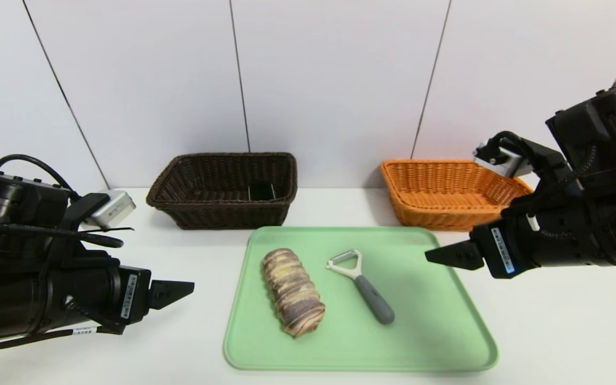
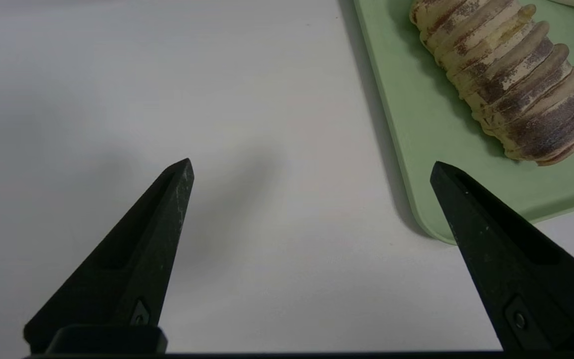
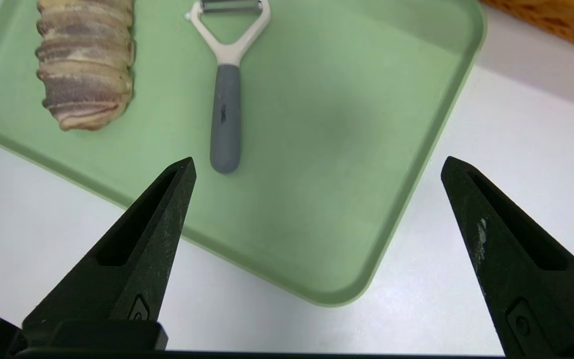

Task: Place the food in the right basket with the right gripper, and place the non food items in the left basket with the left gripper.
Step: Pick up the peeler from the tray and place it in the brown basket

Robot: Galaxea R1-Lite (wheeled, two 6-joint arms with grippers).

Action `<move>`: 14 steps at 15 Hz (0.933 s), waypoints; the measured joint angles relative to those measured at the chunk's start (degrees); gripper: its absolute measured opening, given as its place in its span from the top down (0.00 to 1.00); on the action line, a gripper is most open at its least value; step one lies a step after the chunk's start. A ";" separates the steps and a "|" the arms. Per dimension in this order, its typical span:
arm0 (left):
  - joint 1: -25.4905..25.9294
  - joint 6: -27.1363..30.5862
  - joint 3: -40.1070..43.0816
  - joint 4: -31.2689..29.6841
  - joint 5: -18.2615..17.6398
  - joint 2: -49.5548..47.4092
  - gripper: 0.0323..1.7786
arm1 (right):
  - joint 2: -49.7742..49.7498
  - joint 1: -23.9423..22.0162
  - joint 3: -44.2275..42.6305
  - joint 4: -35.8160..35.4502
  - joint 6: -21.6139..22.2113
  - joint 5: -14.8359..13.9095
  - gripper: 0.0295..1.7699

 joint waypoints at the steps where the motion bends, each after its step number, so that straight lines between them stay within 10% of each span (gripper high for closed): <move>1: 0.00 -0.09 0.00 -0.05 0.02 0.00 0.05 | -0.35 0.18 1.08 0.02 0.04 0.02 0.04; 10: -4.77 -0.02 -6.28 1.00 0.50 3.23 0.05 | 0.28 0.43 5.74 -0.67 -0.10 1.50 0.04; 14: -11.26 -2.43 -11.65 2.27 6.03 9.00 0.05 | 1.02 0.66 5.61 -0.69 0.00 1.62 0.04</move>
